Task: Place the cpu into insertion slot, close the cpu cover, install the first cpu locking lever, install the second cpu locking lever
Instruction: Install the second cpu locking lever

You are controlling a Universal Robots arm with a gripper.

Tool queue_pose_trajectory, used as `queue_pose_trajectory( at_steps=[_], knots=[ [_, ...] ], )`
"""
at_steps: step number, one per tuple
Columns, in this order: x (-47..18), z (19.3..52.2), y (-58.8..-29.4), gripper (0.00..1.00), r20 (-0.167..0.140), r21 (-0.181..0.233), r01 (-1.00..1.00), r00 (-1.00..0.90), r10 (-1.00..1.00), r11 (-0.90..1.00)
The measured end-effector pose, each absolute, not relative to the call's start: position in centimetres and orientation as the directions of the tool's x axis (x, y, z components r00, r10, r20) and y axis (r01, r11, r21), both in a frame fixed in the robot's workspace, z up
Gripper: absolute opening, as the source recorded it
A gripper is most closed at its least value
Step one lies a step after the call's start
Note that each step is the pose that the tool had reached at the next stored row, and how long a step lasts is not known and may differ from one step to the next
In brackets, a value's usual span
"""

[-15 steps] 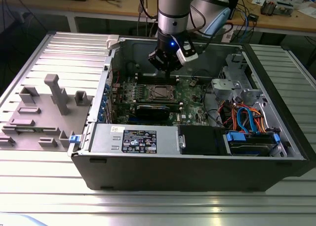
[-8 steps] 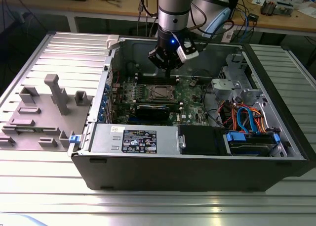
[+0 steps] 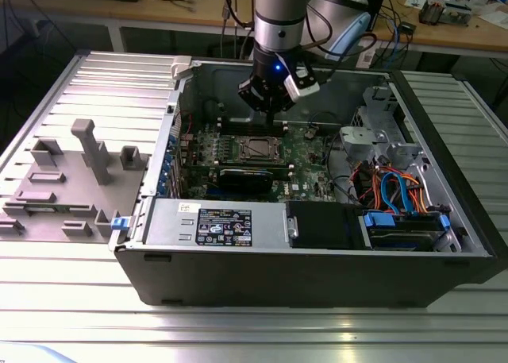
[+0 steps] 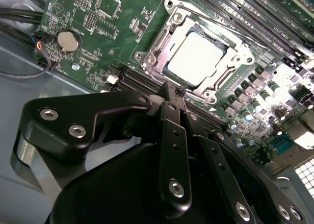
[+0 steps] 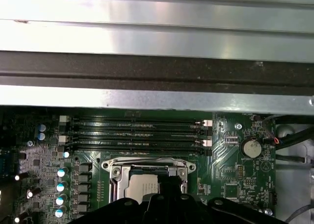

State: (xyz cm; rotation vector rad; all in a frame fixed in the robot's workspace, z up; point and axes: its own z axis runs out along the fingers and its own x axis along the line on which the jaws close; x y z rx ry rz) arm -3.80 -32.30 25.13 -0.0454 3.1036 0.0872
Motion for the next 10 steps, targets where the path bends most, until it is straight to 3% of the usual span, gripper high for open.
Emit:
queue_pose_trajectory(
  at_steps=[10],
  knots=[
    [-3.80,24.89,-33.16,0.11,-0.037,0.055,-0.030,-0.999,-0.028,0.998]
  ],
)
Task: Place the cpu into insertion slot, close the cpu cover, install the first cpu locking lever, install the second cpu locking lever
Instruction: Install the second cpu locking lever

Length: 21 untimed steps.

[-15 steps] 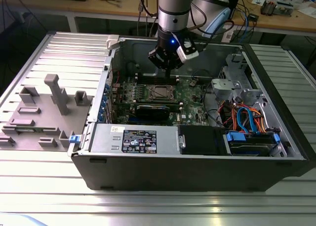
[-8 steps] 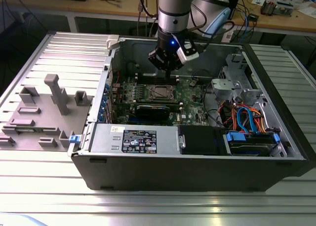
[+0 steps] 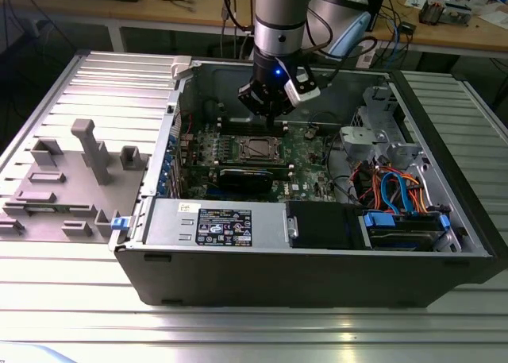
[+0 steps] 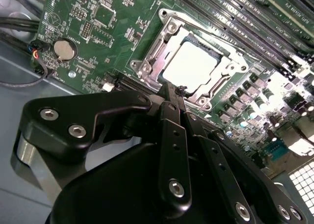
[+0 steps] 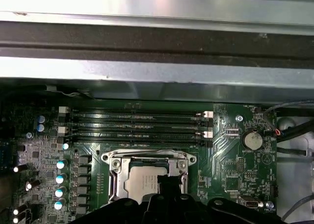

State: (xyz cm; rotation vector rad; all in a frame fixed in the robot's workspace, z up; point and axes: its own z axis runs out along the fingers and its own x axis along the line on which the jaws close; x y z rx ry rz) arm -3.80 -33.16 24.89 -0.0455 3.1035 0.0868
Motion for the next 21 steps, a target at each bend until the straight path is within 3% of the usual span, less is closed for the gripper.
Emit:
queue_pose_trajectory(
  at_steps=[21],
  knots=[
    [-3.8,24.6,-34.6,0.11,-0.035,0.052,-0.029,-0.999,-0.027,0.998]
  ],
)
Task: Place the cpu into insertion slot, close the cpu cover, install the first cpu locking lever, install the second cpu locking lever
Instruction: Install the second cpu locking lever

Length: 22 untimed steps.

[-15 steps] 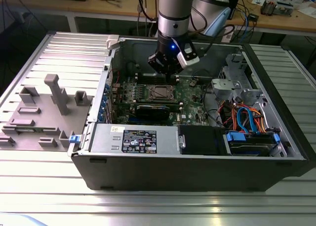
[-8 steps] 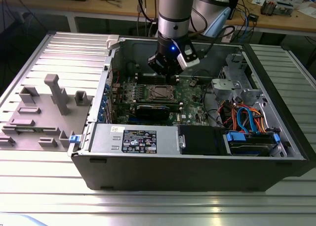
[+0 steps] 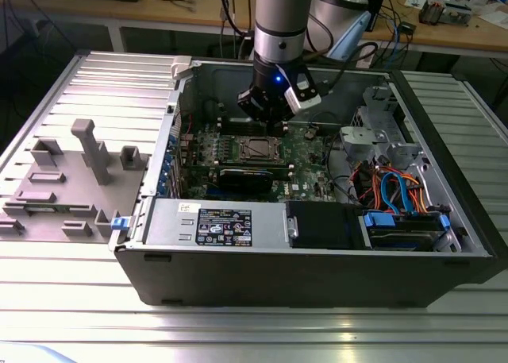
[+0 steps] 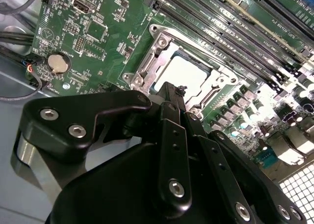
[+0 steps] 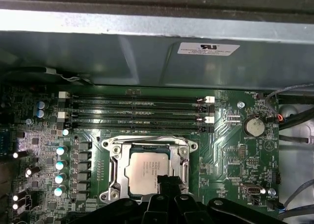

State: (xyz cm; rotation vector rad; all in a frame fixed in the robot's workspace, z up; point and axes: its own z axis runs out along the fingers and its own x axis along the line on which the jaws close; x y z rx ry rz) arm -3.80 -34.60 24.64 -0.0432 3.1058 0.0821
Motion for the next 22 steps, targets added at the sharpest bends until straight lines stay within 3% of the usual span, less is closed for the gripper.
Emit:
queue_pose_trajectory(
  at_steps=[22],
  knots=[
    [-3.89,24.56,-35.12,0.11,-0.035,0.051,-0.029,-0.999,-0.027,0.998]
  ],
)
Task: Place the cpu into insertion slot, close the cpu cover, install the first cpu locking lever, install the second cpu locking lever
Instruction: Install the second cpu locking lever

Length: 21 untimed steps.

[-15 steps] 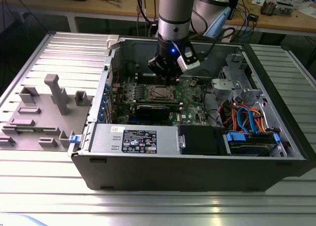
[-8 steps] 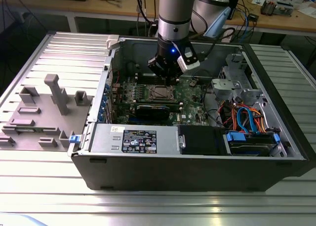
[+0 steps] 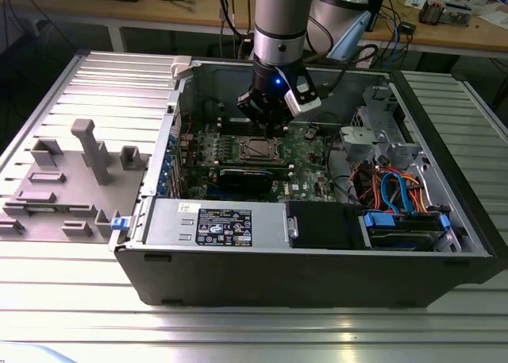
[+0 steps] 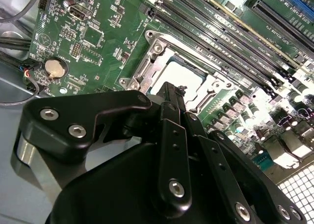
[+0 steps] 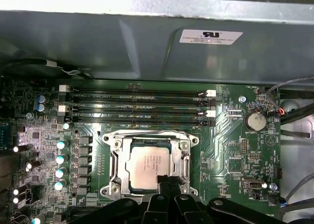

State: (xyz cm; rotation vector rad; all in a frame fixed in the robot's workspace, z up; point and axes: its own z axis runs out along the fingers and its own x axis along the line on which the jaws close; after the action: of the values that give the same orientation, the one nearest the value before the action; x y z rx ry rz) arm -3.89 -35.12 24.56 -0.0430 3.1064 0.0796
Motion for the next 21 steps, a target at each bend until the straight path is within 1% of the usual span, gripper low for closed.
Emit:
queue_pose_trajectory(
  at_steps=[6,21],
  knots=[
    [-3.9,24.5,-36.2,0.11,-0.035,0.051,-0.029,-0.999,-0.027,0.998],
    [-3.9,24.5,-36.3,0.11,-0.035,0.051,-0.029,-0.999,-0.027,0.998]
  ],
)
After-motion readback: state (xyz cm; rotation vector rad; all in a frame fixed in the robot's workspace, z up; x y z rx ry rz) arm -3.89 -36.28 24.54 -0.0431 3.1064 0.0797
